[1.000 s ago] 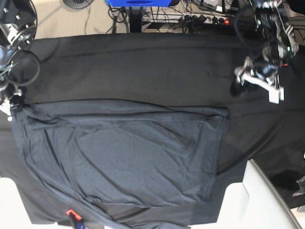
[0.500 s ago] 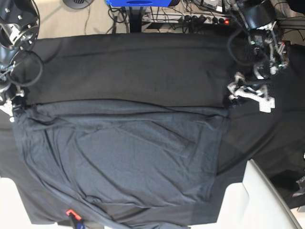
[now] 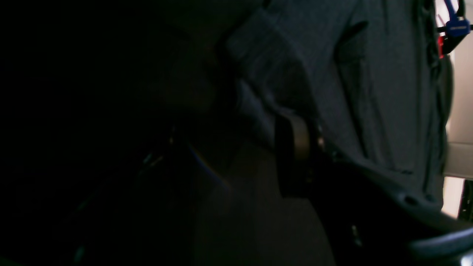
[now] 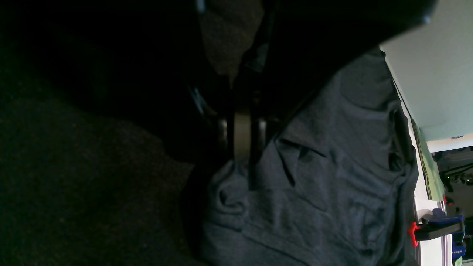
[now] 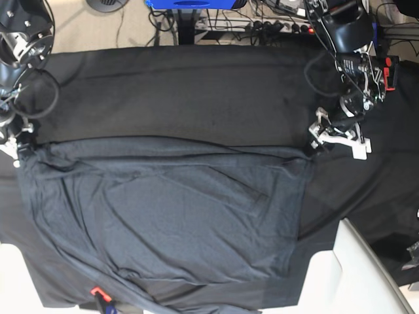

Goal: Fold the T-shirt properly
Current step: 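Lower the folded collar edge with both grippers and adjust the left gripper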

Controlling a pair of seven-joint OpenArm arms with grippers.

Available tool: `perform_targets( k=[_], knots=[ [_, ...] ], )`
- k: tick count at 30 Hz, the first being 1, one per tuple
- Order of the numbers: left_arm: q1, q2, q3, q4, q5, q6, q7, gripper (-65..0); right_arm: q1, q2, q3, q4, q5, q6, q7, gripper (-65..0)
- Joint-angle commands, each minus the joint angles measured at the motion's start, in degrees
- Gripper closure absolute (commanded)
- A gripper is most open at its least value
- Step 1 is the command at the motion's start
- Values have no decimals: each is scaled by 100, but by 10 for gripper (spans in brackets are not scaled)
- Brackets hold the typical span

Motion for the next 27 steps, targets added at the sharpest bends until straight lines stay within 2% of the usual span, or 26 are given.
perform_targets(
  k=[1, 4, 9, 19, 23, 27],
  knots=[
    [-126, -49, 2, 20, -53, -30, -29, -314, 22, 31, -23, 13, -125, -107, -154, 0],
    [-240, -49, 37, -86, -53, -30, -29, -314, 22, 31, -23, 13, -125, -107, -154, 0],
    [-311, -40, 573, -94, -53, -30, -38, -313, 22, 31, -23, 13, -125, -107, -154, 0],
    [-302, 65, 538, -86, -62, -30, -38, -313, 22, 48, -23, 13, -125, -107, -154, 0],
    [-311, 30, 169, -86, -53, -30, -38, -313, 22, 48, -23, 13, -125, -107, -154, 0],
    [-311, 12, 107, -86, -44, -30, -38, -313, 22, 48, -23, 13, -125, -107, -154, 0]
  ],
)
